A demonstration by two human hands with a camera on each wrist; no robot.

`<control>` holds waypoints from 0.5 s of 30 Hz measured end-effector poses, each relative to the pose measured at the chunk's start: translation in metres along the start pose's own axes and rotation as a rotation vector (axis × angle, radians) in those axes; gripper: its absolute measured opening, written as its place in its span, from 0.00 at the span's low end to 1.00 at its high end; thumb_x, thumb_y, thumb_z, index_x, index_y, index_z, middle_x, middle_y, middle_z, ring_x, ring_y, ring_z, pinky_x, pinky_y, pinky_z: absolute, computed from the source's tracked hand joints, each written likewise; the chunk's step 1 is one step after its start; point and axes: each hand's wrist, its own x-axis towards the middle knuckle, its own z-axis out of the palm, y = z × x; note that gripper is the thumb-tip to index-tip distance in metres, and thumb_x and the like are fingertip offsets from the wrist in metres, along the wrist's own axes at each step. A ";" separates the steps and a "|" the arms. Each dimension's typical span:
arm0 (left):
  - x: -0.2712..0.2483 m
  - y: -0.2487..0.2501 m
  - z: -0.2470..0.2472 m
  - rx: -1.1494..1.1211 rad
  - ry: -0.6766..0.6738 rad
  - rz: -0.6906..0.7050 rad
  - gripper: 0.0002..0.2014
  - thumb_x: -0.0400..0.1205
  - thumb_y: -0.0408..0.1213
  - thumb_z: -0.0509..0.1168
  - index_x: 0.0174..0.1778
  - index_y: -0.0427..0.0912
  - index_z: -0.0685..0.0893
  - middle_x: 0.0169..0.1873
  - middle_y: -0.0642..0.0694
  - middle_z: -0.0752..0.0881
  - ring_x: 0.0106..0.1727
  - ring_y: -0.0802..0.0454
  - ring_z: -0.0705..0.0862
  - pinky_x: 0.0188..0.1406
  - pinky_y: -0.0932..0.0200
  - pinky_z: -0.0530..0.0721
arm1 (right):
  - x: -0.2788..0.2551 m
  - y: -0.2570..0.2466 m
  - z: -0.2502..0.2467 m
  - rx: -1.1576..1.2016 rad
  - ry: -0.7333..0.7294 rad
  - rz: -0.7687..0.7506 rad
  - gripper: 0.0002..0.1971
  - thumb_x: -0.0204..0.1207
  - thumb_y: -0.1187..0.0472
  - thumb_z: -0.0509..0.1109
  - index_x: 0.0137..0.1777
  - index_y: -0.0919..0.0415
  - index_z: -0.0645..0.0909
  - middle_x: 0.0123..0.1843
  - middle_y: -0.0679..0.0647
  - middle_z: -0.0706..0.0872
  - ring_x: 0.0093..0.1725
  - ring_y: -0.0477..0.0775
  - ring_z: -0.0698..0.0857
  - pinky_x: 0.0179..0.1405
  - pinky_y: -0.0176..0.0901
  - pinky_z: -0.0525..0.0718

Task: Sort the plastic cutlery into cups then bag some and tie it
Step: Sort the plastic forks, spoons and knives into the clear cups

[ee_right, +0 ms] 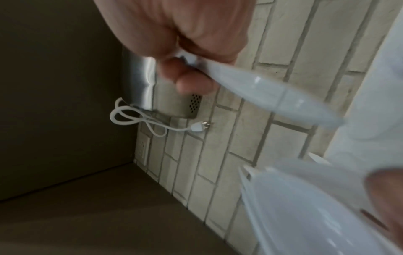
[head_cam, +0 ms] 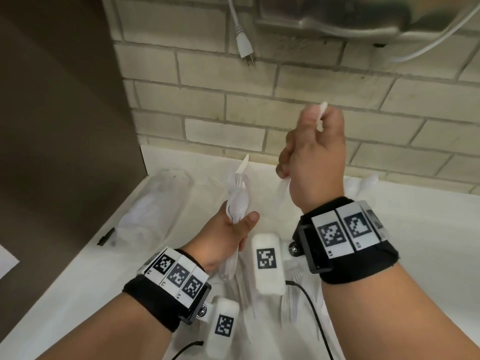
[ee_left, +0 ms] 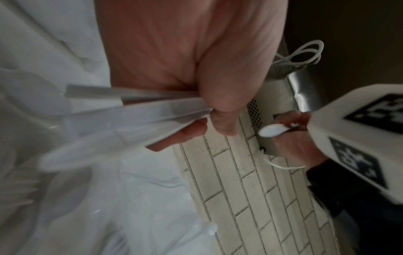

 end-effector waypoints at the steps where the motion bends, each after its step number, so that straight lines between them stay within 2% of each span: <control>1: 0.001 -0.001 -0.001 -0.005 0.007 0.000 0.31 0.69 0.63 0.67 0.59 0.43 0.76 0.35 0.41 0.82 0.38 0.47 0.80 0.51 0.39 0.83 | 0.004 0.002 -0.001 -0.087 -0.070 0.028 0.10 0.83 0.51 0.64 0.45 0.58 0.74 0.24 0.45 0.75 0.21 0.47 0.74 0.21 0.39 0.73; 3: 0.003 0.000 -0.002 -0.012 0.044 0.014 0.26 0.75 0.60 0.65 0.53 0.40 0.75 0.28 0.47 0.78 0.32 0.53 0.78 0.41 0.53 0.80 | 0.005 0.015 -0.002 -0.345 -0.250 0.131 0.09 0.76 0.56 0.73 0.41 0.61 0.83 0.27 0.41 0.81 0.24 0.39 0.77 0.26 0.36 0.74; 5: 0.006 0.003 -0.002 -0.029 0.074 0.020 0.18 0.82 0.52 0.62 0.53 0.39 0.75 0.27 0.49 0.76 0.28 0.56 0.74 0.33 0.64 0.77 | 0.000 0.031 -0.003 -0.486 -0.364 0.205 0.05 0.73 0.59 0.75 0.40 0.60 0.88 0.27 0.40 0.83 0.26 0.38 0.78 0.29 0.34 0.73; 6: 0.006 0.006 -0.001 -0.051 0.077 0.020 0.15 0.83 0.49 0.62 0.53 0.39 0.76 0.28 0.48 0.75 0.28 0.56 0.74 0.30 0.66 0.77 | -0.003 0.036 -0.002 -0.501 -0.381 0.227 0.04 0.73 0.59 0.75 0.40 0.59 0.89 0.27 0.39 0.83 0.26 0.39 0.78 0.29 0.34 0.73; 9: 0.008 0.007 -0.003 -0.158 0.056 0.007 0.12 0.83 0.46 0.64 0.52 0.40 0.79 0.31 0.47 0.74 0.32 0.53 0.73 0.35 0.58 0.76 | -0.005 0.042 0.000 -0.504 -0.388 0.262 0.05 0.75 0.58 0.74 0.42 0.58 0.90 0.31 0.42 0.85 0.29 0.42 0.79 0.31 0.36 0.74; 11: 0.008 0.006 -0.007 -0.165 0.043 0.010 0.14 0.79 0.51 0.65 0.50 0.42 0.81 0.33 0.47 0.75 0.35 0.52 0.74 0.38 0.55 0.76 | -0.003 0.042 0.001 -0.512 -0.373 0.276 0.06 0.74 0.58 0.73 0.40 0.58 0.89 0.29 0.42 0.83 0.27 0.42 0.78 0.30 0.37 0.74; 13: 0.009 0.005 -0.011 -0.135 0.040 0.009 0.15 0.77 0.54 0.64 0.47 0.45 0.82 0.34 0.47 0.76 0.36 0.51 0.74 0.41 0.54 0.76 | -0.001 0.042 0.002 -0.538 -0.364 0.279 0.08 0.71 0.59 0.75 0.38 0.64 0.87 0.25 0.45 0.80 0.24 0.43 0.75 0.27 0.38 0.73; 15: 0.009 0.006 -0.012 -0.110 0.019 0.034 0.14 0.81 0.51 0.64 0.47 0.42 0.81 0.32 0.46 0.76 0.35 0.51 0.74 0.41 0.55 0.76 | -0.002 0.044 0.004 -0.574 -0.370 0.281 0.11 0.69 0.58 0.76 0.38 0.69 0.86 0.22 0.46 0.76 0.21 0.43 0.73 0.25 0.37 0.71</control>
